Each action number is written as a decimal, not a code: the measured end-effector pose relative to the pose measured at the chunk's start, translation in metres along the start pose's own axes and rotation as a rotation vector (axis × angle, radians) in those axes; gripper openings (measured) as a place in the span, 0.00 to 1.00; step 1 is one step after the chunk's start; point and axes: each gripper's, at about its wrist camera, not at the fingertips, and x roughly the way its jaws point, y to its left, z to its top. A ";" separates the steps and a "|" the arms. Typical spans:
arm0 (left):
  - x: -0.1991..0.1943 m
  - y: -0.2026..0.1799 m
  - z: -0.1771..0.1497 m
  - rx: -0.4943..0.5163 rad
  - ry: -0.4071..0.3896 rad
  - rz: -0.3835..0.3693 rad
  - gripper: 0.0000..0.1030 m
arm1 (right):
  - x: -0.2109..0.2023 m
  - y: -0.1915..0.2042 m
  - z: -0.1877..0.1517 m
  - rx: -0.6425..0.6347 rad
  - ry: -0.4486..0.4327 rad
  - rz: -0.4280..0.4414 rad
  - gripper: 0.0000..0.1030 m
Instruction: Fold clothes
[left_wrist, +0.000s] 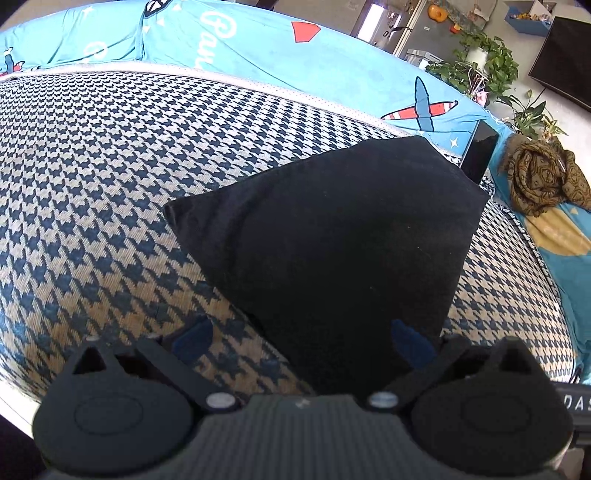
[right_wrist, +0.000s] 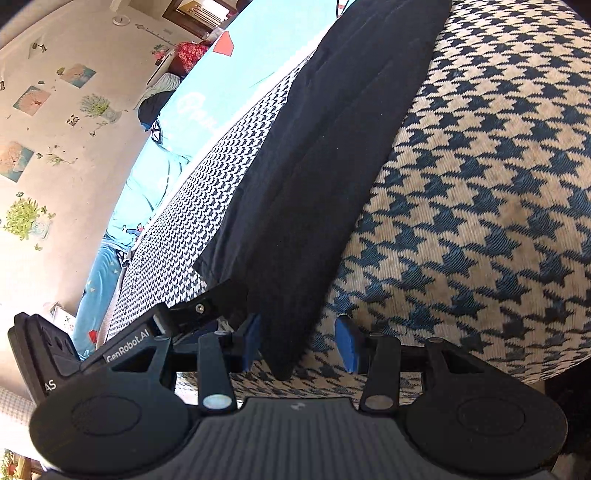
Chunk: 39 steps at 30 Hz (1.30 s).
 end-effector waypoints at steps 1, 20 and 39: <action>-0.001 0.002 0.000 -0.010 0.000 -0.006 1.00 | 0.002 0.001 -0.002 -0.002 0.004 0.003 0.42; 0.005 0.025 0.003 -0.199 0.041 -0.193 1.00 | 0.033 0.016 -0.017 0.043 -0.040 -0.001 0.09; 0.036 0.026 0.008 -0.406 0.041 -0.352 1.00 | 0.015 0.019 0.003 0.120 -0.093 0.168 0.08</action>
